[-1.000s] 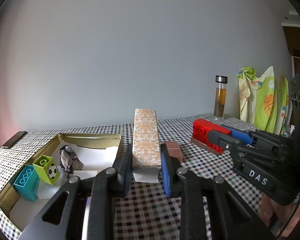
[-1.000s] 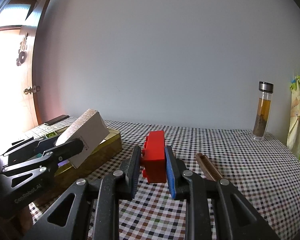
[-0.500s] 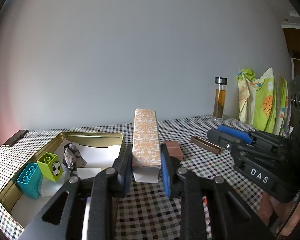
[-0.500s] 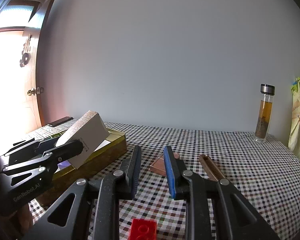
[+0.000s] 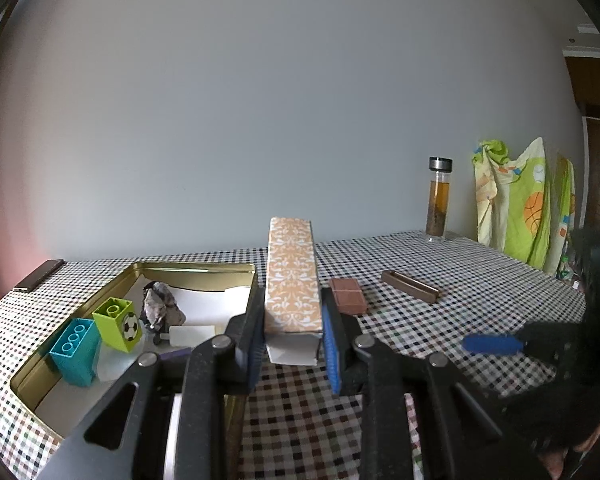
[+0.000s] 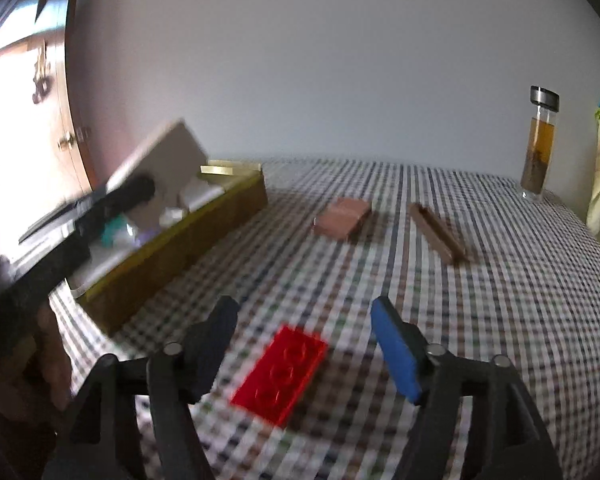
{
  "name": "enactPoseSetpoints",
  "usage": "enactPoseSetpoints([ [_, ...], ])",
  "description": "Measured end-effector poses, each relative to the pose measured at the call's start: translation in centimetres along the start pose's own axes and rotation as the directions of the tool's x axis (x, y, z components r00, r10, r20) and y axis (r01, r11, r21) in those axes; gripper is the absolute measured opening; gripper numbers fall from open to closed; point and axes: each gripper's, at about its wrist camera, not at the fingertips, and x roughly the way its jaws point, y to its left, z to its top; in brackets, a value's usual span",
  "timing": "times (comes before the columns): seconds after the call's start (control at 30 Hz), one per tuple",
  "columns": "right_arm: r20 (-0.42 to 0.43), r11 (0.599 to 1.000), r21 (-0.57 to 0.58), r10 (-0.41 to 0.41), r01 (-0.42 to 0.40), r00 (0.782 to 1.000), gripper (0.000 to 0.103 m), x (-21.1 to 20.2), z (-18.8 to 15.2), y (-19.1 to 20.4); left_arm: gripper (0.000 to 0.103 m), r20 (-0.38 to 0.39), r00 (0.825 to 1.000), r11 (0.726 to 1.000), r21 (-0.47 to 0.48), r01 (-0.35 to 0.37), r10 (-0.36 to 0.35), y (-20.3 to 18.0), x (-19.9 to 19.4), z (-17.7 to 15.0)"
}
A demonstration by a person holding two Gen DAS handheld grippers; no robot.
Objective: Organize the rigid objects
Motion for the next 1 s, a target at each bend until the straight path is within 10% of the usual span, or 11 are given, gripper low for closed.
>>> enactPoseSetpoints([
  [0.27, -0.131, 1.0, -0.003, -0.03, 0.03, 0.991, 0.072, 1.8, -0.3, 0.3, 0.024, -0.009, 1.0, 1.0, -0.007, 0.006, -0.006, 0.2, 0.0, -0.2],
  [0.43, -0.179, 1.0, -0.014, -0.016, 0.014, 0.984, 0.034, 2.3, -0.9, 0.6, 0.024, -0.007, 1.0, 1.0, -0.006, 0.008, -0.008, 0.1, -0.1, -0.2],
  [1.0, 0.103, 0.997, -0.06, 0.048, -0.042, 0.994, 0.034, -1.5, -0.4, 2.6, 0.024, 0.006, 1.0, 1.0, -0.016, 0.001, -0.001, 0.4, -0.3, -0.3],
])
